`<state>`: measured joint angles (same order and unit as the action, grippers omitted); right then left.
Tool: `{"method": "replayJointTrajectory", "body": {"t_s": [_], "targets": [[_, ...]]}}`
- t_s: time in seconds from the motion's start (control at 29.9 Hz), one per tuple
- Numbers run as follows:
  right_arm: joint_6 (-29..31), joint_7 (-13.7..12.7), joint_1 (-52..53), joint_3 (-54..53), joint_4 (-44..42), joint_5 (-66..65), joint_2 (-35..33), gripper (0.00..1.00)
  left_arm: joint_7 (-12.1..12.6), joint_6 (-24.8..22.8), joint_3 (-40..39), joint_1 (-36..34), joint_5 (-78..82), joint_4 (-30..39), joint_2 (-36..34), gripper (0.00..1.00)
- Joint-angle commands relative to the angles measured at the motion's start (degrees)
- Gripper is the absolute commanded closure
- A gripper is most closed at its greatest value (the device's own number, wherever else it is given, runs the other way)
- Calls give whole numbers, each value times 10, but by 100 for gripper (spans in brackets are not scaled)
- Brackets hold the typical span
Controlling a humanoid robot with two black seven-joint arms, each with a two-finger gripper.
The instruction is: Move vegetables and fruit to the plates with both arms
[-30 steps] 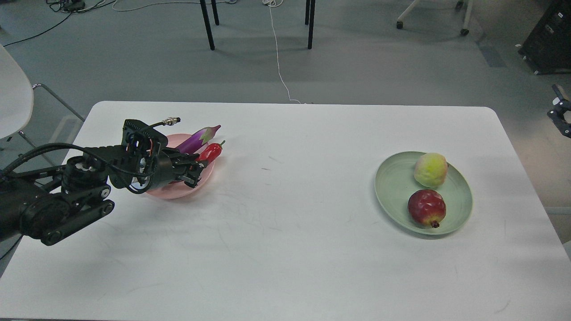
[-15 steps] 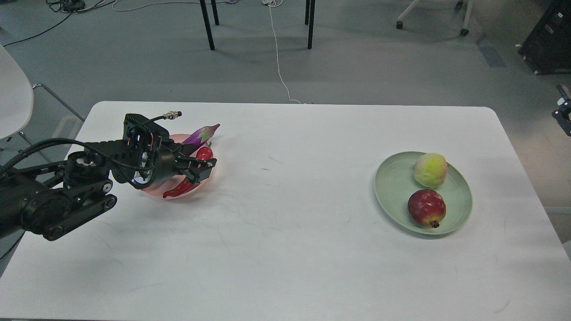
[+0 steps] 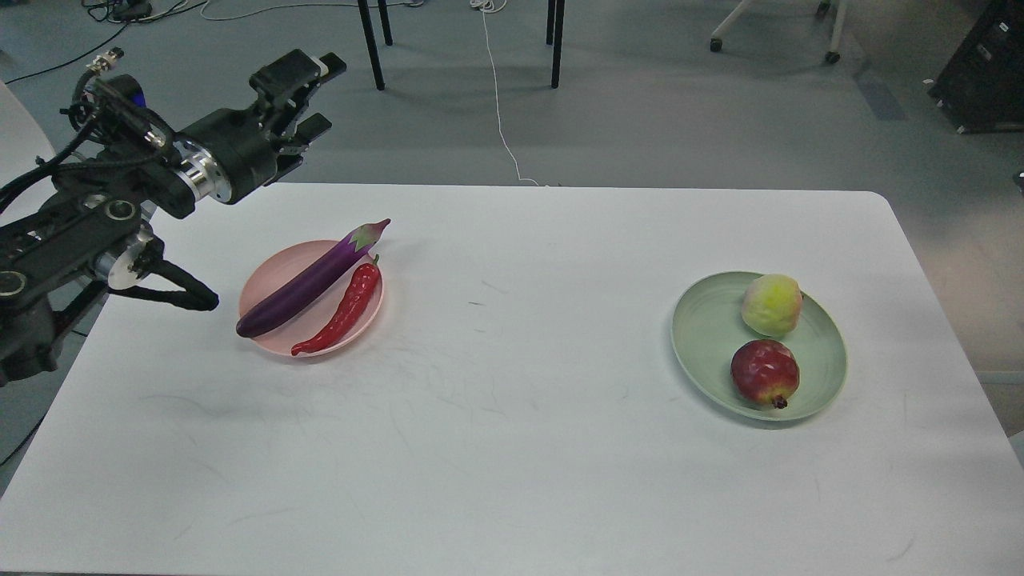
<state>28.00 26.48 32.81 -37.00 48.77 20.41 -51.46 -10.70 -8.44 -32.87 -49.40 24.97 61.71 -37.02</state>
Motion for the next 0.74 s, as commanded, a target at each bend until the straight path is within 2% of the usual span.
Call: {"method": "replayJointTrajectory", "body": {"t_s": [0.0,0.17,0.23,0.4,0.57,0.7], "targets": [[0,-6,3,-2,-14,0,11,2,1,-6,-32,2,-153,-36,20,2],[0,-4,9,-3,-18,-2,75,2,1,-46,-82,2,-197,-105,76,2],[0,-5,9,-3,-18,-2,84,2,1,-77,-104,3,-205,-138,102,2],[0,-8,26,0,-28,-2,111,2,1,-102,-127,3,-262,-223,160,2],[0,-15,30,-4,-31,-2,166,2,1,-133,-128,15,-326,-249,169,2],[0,-18,43,-4,-30,-2,182,2,1,-134,-129,17,-330,-249,179,2]]}}
